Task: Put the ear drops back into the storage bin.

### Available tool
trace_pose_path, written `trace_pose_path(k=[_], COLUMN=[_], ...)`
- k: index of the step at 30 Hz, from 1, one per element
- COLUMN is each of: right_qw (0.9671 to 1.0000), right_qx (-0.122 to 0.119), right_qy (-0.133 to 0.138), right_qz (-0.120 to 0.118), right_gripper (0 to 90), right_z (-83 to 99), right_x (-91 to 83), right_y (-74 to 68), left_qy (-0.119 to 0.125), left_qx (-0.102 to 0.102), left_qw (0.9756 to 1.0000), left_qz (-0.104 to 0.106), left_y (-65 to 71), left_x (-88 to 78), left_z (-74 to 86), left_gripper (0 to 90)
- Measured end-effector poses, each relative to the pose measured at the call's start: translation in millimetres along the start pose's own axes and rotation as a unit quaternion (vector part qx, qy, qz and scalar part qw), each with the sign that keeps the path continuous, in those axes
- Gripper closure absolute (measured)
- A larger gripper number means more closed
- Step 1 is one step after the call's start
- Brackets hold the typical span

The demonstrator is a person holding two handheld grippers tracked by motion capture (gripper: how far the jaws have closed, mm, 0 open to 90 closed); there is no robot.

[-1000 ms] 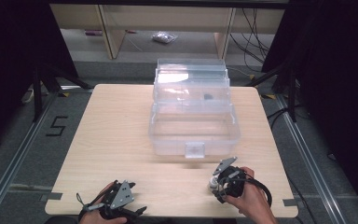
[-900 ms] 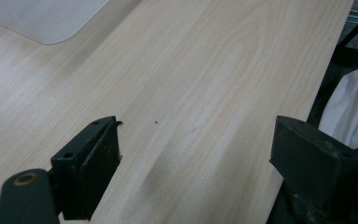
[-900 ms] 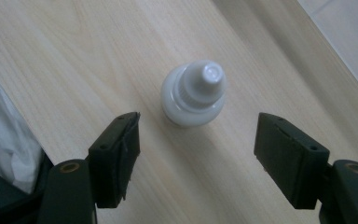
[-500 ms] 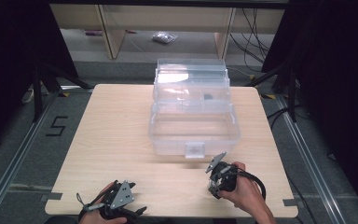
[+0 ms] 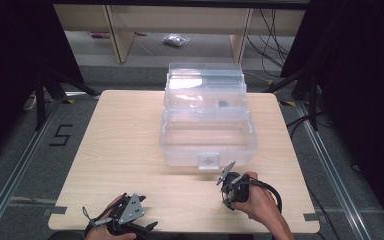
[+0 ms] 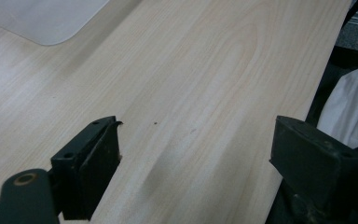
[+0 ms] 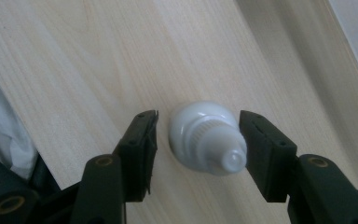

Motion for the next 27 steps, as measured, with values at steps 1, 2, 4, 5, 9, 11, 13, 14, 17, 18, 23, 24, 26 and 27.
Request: trace_pose_path(k=[1,2,4,5,9,11,13,14,17,18,23,24,26,27], right_qw=[0.9999,0.9999,0.9999,0.9999,0.9998,0.9995,0.9995,0.9995,0.9994,0.9994,0.9996,0.9995,0.9995,0.9995], right_qx=[-0.009,-0.003,-0.012,-0.006,-0.013,-0.019,-0.012,-0.017,0.004,0.004,-0.013,-0.014,-0.013,-0.013], right_qy=[-0.007,-0.008,-0.006,-0.005,-0.008,-0.018,-0.021,-0.017,-0.028,-0.028,-0.021,-0.022,-0.021,-0.021], right_qz=[-0.008,-0.006,-0.009,-0.007,-0.013,-0.019,-0.022,-0.021,-0.018,-0.018,-0.017,-0.017,-0.018,-0.018], right_gripper=[49.7,50.5,51.4,52.3,54.3,55.2,56.2,56.9,59.5,59.5,60.0,60.1,60.1,60.1], right_z=[0.3,0.1,-0.7,-1.3,-1.9,-0.8,-0.9,-1.3,0.5,0.5,-3.6,-3.9,-4.6,-4.6], right_x=[0.7,1.4,2.6,3.3,6.6,7.5,7.5,8.1,8.9,8.9,5.9,4.1,2.4,2.4], right_y=[0.5,0.4,1.2,0.7,0.5,0.9,-0.6,0.4,0.3,0.3,0.2,0.9,1.1,1.1], left_qy=[0.0,0.0,0.007,0.007,0.0,0.0,0.005,0.007,0.002,0.002,0.0,0.003,0.002,0.002], left_qx=[-0.007,-0.009,-0.01,-0.01,-0.002,-0.013,-0.009,-0.008,-0.006,-0.006,-0.009,-0.007,-0.007,-0.007], left_qw=[1.0,0.9999,0.9999,0.9999,1.0,0.9999,0.9999,0.9999,0.9999,0.9999,0.9999,0.9999,0.9999,0.9999], left_qz=[0.006,0.007,0.007,0.008,0.006,0.008,0.008,0.009,0.01,0.01,0.008,0.011,0.011,0.011], left_y=[1.5,1.4,1.1,1.1,1.3,2.0,1.3,1.6,2.2,2.2,2.0,2.5,2.8,2.8], left_x=[-0.2,-0.4,-0.2,-0.2,-0.5,-0.2,-0.4,-0.3,-0.4,-0.4,-0.2,-0.2,-0.7,-0.7], left_z=[0.5,0.6,-0.4,-0.5,-0.1,0.8,-0.3,-0.6,-0.3,-0.3,0.2,-0.5,-0.3,-0.3], left_gripper=[15.1,15.1,15.1,15.1,15.1,15.1,15.1,15.1,15.1,15.1,15.2,15.1,15.2,15.1])
Point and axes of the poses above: each handheld gripper's, and its own axes: x roughly forward along the jaws, z roughly out of its underside, y roughly to its right, the point moved 8 cm from there along x, roughly forward along the jaws, and after that the axes turned 14 degrees about -x, right-handed, at the moved point
